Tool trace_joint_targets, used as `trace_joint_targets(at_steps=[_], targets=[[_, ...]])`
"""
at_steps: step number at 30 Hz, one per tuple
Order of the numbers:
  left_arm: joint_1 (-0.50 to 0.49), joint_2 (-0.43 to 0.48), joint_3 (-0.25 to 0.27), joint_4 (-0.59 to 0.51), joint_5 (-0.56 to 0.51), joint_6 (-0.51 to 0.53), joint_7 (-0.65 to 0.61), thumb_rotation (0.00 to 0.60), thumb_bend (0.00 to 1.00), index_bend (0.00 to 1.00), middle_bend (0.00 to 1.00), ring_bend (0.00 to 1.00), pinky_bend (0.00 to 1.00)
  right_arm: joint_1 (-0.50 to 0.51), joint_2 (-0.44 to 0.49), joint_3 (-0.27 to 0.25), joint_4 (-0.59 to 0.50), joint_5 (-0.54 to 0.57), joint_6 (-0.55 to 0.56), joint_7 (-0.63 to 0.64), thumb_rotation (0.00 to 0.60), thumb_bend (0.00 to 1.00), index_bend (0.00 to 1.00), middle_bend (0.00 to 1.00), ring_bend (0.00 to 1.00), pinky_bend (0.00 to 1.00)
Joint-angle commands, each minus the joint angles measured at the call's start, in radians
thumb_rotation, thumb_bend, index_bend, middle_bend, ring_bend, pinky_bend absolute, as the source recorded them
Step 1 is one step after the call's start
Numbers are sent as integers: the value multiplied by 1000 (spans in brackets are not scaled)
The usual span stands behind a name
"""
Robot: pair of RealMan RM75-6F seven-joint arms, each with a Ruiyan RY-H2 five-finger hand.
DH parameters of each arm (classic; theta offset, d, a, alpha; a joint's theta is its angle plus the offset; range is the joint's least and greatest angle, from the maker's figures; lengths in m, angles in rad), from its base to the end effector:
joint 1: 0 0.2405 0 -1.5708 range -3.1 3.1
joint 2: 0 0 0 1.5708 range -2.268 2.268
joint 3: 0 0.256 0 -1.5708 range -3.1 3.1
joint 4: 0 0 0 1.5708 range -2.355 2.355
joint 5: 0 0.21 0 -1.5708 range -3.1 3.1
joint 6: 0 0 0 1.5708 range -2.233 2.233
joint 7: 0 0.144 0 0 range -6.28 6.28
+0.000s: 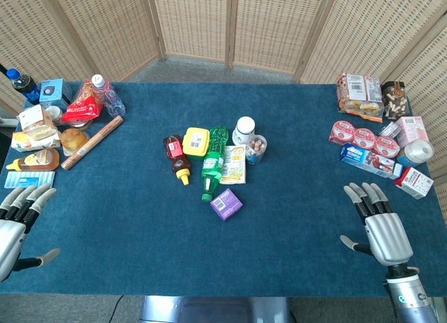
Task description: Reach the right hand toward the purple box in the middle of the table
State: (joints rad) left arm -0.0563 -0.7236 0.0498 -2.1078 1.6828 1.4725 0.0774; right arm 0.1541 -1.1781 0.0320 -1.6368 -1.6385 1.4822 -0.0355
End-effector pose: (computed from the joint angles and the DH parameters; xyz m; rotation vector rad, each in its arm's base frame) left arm -0.2200 0.1457 0.2095 -1.5622 -0.9456 -0.9283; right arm -0.2704 -0.1939 0.1287 1.5427 -0.8472 1.0557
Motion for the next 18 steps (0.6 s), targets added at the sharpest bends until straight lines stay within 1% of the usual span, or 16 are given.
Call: trace_joint_targets(at_steps=[1, 6, 9, 13, 18], targets=[[0, -1, 1, 1, -1, -2, 2, 600, 2, 0, 0, 0, 0, 1, 0, -2, 2, -2, -3, 0, 600, 0, 19, 0, 0, 0], [0, -3, 0, -1, -4, -4, 8, 600, 3, 0, 0, 0, 0, 6, -7, -7, -5, -6, -12, 11, 600, 0, 21, 0, 0, 0], [0, -5, -2, -1, -8, -2, 10, 600, 2, 0, 0, 0, 0, 20, -24, -17, -11, -17, -40, 30, 600, 0, 24, 0, 0, 0], [-3, -10, -5, 3, -25, -11, 17, 600, 1, 0, 0, 0, 0, 73, -58, -23, -1, -28, -125, 53, 600, 0, 28, 0, 0, 0], [-7, -19, -13, 13, -48, -16, 25, 600, 2, 0, 0, 0, 0, 161, -96, -7, 1, -23, -246, 93, 600, 0, 30, 0, 0, 0]])
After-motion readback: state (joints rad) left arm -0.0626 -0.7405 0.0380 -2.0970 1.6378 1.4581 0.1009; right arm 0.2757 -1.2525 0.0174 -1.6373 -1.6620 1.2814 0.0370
